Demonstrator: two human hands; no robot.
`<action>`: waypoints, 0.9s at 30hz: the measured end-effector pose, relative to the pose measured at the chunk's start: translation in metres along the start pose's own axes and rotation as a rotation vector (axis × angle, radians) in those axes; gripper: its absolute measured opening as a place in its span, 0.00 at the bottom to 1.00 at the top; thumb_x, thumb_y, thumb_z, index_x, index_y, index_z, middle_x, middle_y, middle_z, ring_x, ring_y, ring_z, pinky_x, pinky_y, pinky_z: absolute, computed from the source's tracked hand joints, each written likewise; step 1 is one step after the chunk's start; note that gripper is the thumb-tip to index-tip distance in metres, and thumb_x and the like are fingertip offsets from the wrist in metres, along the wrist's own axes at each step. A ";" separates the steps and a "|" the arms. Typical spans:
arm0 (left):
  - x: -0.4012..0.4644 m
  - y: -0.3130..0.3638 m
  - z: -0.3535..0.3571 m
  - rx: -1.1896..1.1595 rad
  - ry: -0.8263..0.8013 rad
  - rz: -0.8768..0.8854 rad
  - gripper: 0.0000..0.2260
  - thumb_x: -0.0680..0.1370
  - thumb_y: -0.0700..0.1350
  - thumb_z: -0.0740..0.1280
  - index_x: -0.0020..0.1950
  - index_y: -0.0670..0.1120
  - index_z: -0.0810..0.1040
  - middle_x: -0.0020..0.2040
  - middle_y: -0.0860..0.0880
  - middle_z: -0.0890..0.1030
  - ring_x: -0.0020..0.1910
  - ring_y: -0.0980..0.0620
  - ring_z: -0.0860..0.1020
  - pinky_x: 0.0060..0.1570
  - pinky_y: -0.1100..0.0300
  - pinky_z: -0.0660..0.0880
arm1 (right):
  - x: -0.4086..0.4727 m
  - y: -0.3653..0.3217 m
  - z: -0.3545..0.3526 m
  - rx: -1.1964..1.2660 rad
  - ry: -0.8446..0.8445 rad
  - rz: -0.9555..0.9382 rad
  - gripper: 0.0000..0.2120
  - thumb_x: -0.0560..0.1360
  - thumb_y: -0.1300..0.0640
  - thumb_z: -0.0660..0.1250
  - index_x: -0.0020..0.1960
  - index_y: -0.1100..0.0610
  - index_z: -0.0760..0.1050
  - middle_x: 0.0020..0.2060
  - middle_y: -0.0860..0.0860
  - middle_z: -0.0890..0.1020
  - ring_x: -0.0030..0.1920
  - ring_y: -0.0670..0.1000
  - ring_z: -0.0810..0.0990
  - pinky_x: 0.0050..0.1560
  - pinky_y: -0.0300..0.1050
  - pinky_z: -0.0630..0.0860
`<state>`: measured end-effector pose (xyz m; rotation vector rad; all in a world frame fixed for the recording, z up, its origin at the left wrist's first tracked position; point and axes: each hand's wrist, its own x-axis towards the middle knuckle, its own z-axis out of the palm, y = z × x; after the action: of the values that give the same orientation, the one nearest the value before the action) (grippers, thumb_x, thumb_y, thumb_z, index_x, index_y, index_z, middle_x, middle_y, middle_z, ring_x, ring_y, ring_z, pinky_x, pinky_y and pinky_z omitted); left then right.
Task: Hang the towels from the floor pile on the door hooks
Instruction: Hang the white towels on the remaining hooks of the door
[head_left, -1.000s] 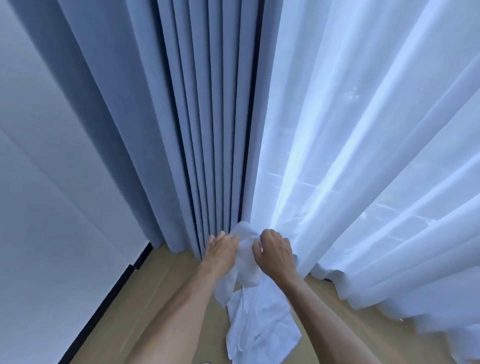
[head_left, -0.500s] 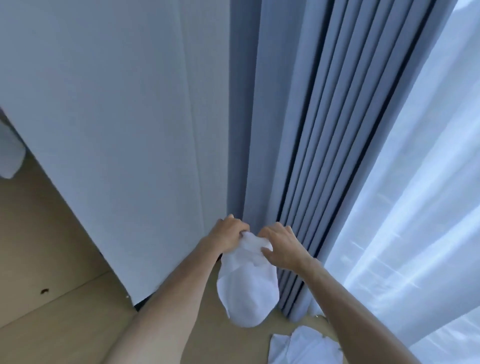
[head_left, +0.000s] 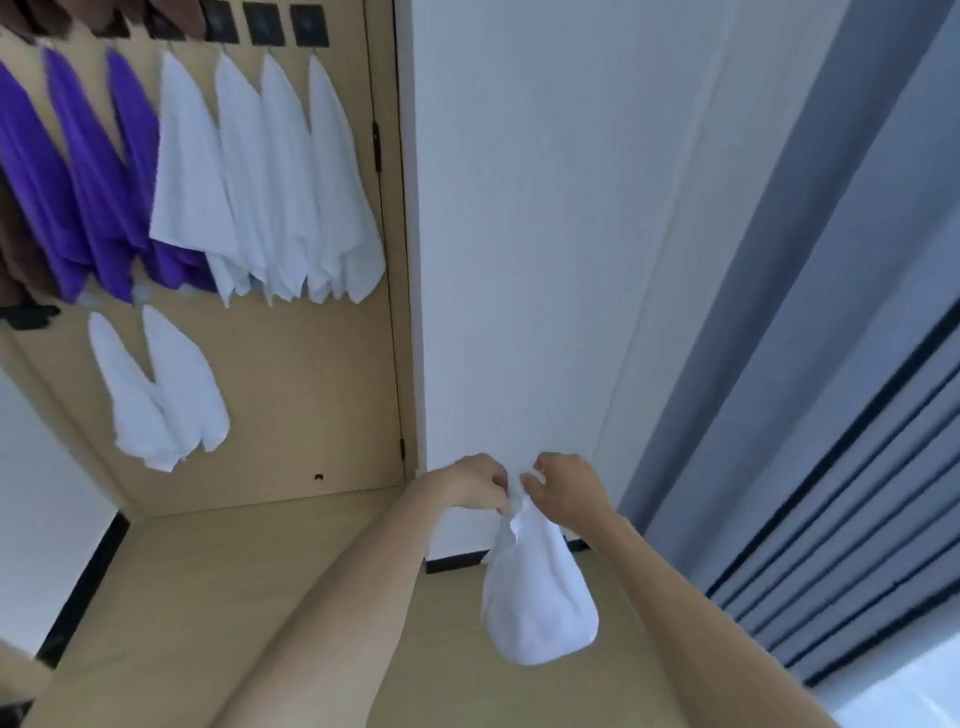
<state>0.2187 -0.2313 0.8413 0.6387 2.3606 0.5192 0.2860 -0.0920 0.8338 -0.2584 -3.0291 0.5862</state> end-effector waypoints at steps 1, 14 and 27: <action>-0.009 -0.012 -0.005 -0.042 0.010 0.001 0.08 0.73 0.47 0.69 0.50 0.48 0.76 0.52 0.51 0.76 0.51 0.51 0.74 0.46 0.60 0.70 | 0.003 -0.016 0.006 -0.003 -0.008 0.004 0.14 0.78 0.52 0.58 0.43 0.62 0.72 0.38 0.55 0.78 0.41 0.56 0.76 0.41 0.43 0.65; -0.076 -0.143 -0.049 -0.214 0.310 0.041 0.09 0.80 0.38 0.57 0.50 0.43 0.77 0.42 0.43 0.72 0.40 0.50 0.67 0.42 0.59 0.64 | 0.018 -0.153 0.059 0.127 -0.183 0.027 0.16 0.74 0.53 0.61 0.31 0.59 0.63 0.27 0.51 0.68 0.31 0.52 0.67 0.31 0.41 0.63; -0.128 -0.185 -0.097 -0.173 0.339 -0.104 0.05 0.80 0.46 0.57 0.50 0.51 0.72 0.44 0.54 0.73 0.42 0.55 0.70 0.38 0.62 0.66 | 0.047 -0.211 0.065 0.472 -0.494 -0.262 0.05 0.71 0.61 0.69 0.43 0.54 0.74 0.45 0.51 0.79 0.48 0.53 0.78 0.48 0.43 0.72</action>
<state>0.1847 -0.4713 0.8779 0.3688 2.6071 0.8282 0.2021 -0.3010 0.8528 0.3476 -3.1348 1.4847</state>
